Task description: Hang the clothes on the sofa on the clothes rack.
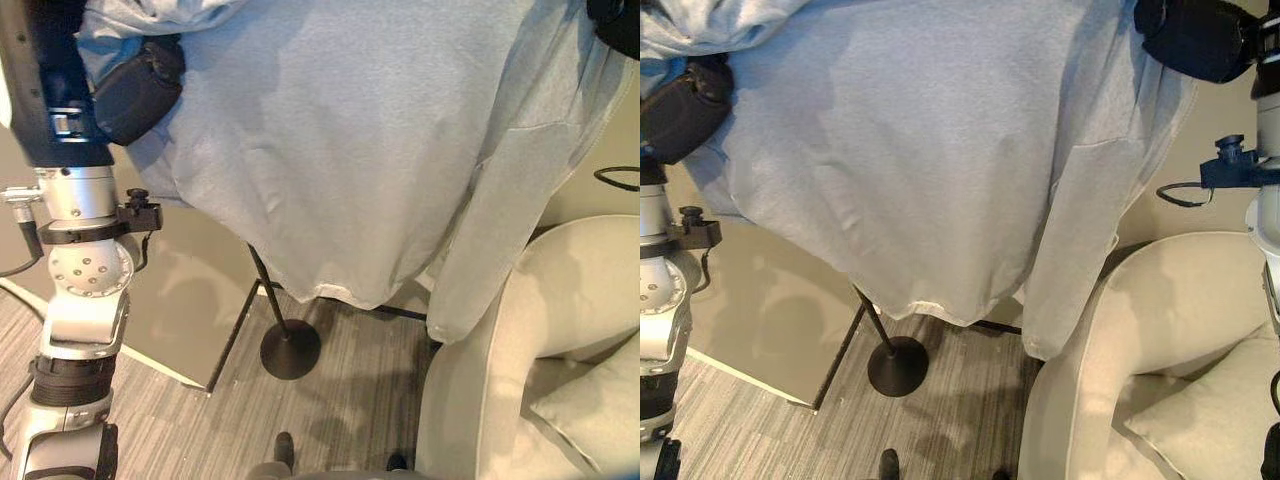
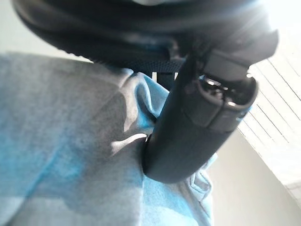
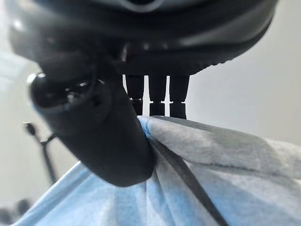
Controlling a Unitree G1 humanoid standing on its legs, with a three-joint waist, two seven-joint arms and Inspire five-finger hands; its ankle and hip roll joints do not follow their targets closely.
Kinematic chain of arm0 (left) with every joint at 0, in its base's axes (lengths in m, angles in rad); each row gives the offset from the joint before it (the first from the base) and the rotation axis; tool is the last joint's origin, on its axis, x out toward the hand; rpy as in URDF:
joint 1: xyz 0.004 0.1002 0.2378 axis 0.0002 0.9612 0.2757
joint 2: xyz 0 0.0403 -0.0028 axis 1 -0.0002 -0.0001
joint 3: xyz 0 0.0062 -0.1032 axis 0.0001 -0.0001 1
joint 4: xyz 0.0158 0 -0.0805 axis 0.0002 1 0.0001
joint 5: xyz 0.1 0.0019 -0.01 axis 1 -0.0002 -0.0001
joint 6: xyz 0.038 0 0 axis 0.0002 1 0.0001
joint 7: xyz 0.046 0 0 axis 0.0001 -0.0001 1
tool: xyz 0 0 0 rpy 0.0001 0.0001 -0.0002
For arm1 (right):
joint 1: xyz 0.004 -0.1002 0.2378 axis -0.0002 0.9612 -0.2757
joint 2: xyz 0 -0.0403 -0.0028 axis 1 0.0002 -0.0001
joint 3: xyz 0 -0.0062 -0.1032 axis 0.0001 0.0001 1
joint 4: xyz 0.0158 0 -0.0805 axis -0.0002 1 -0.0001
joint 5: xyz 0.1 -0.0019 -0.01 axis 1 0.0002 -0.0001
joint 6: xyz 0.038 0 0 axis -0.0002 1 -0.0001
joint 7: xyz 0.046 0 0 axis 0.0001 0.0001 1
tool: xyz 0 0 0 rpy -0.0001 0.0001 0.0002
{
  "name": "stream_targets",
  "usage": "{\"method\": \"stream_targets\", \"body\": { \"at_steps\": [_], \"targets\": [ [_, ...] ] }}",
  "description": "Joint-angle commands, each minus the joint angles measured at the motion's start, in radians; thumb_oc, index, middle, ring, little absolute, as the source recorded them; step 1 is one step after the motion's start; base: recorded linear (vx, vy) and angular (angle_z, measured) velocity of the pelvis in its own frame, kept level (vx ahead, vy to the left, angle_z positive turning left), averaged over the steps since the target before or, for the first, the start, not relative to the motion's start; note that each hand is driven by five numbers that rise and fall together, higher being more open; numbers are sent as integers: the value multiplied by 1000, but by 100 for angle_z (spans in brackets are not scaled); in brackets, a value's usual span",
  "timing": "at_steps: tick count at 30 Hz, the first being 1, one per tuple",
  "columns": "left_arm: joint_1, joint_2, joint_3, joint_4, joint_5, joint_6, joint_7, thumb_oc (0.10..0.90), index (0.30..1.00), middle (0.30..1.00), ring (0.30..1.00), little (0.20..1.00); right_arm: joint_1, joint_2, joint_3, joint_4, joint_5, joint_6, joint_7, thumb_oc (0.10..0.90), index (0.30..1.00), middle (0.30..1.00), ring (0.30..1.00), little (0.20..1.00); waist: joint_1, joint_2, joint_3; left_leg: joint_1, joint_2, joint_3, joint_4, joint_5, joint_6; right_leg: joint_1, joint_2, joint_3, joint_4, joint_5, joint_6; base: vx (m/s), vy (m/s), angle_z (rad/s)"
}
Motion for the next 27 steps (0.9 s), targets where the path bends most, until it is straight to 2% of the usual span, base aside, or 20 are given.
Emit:
{"method": "stream_targets", "body": {
  "at_steps": [1, 5, 6, 10, 13, 17, 22, 27],
  "targets": [
    [13, 38, 216, -61, -115, -70, 80, 400, 300, 300, 300, 300, -61, 30, -191, 153, 42, 28, -91, 400, 300, 300, 300, 300, 40, -64, -96, 137, 94, 87, 5, -167, -88, 36, -11, -30, 10, -75, 5, 3, -98, 9],
    [36, 7, 238, -67, -190, -83, 76, 400, 300, 300, 300, 300, -44, 43, -198, 174, 52, 37, -93, 400, 300, 300, 300, 300, 51, -62, -91, 138, 101, 75, 5, -161, -93, 47, -4, -39, 10, -83, -1, -30, -68, 10],
    [47, -6, 248, -57, -206, -84, 77, 400, 300, 300, 300, 300, -50, 76, -190, 176, 87, 35, -70, 400, 300, 300, 300, 300, 61, -58, -88, 137, 104, 65, 5, -157, -97, 55, 0, -46, 10, -90, -5, 10, -73, 19],
    [97, -2, 271, 22, -198, -63, 99, 400, 300, 300, 300, 300, -46, 105, -148, 159, 77, 46, -33, 400, 300, 300, 300, 300, 75, -53, -82, 136, 107, 55, 5, -150, -101, 66, 4, -61, 10, -94, -11, -1, -50, 7],
    [131, 15, 282, 79, -170, -42, 118, 400, 300, 300, 300, 300, -54, 117, -120, 149, 72, 50, -16, 400, 300, 300, 300, 300, 84, -51, -77, 133, 110, 49, 5, -146, -102, 69, 5, -68, 10, -95, -13, -2, -3, 1],
    [199, 80, 317, 182, -54, 7, 140, 400, 300, 300, 300, 300, -88, 121, -65, 144, 72, 49, 11, 400, 300, 300, 300, 300, 94, -51, -72, 120, 108, 30, 5, -143, -105, 71, 6, -84, 10, -94, -14, 9, 2, 10],
    [154, 168, 234, 284, 12, 41, 125, 400, 300, 300, 300, 300, -215, 111, 68, 216, 116, 57, 14, 400, 300, 300, 300, 300, 104, -61, -70, 104, 97, 22, 5, -147, -103, 66, -5, -96, 10, -87, -8, 25, 33, 15],
    [18, 225, 117, 361, 26, 53, 130, 400, 300, 300, 300, 300, -410, 79, 211, 366, 178, 64, -22, 400, 300, 300, 300, 300, 109, -78, -70, 85, 85, 23, 5, -151, -101, 53, -20, -106, 10, -76, 3, 29, 27, 5]
  ]
}}
